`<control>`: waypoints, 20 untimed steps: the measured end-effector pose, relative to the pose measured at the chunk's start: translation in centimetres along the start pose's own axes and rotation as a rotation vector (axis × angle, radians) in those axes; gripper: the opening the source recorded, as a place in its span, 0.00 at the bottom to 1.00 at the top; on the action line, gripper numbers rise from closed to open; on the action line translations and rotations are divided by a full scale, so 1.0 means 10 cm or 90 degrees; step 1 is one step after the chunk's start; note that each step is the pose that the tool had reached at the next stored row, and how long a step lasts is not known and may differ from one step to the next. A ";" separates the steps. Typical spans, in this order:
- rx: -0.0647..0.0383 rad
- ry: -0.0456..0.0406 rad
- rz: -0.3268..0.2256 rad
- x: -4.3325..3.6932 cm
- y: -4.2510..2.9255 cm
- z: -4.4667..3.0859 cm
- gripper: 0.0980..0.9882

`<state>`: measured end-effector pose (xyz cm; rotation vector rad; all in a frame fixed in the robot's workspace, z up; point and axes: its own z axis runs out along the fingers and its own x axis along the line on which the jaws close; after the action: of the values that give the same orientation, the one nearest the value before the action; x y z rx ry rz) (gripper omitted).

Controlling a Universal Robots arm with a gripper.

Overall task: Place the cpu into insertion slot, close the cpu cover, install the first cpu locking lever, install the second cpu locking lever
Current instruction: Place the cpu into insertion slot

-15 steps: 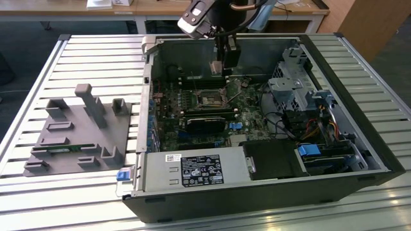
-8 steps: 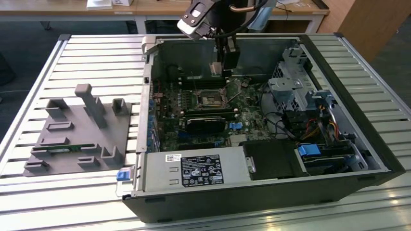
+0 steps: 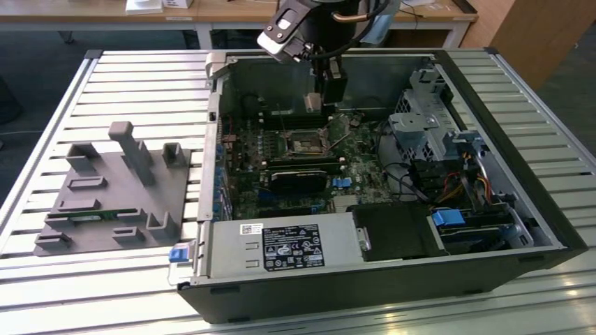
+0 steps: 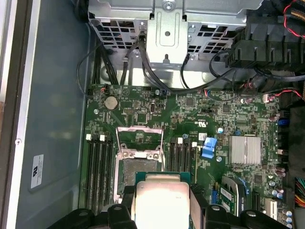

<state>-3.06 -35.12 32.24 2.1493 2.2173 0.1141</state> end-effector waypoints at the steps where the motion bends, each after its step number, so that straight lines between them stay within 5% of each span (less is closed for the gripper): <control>1: 0.000 0.0000 -0.001 0.002 0.000 0.006 0.49; 20: 0.000 0.0001 -0.002 0.014 -0.008 0.101 0.49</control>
<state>-3.06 -34.97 31.23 2.1460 2.2206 0.1141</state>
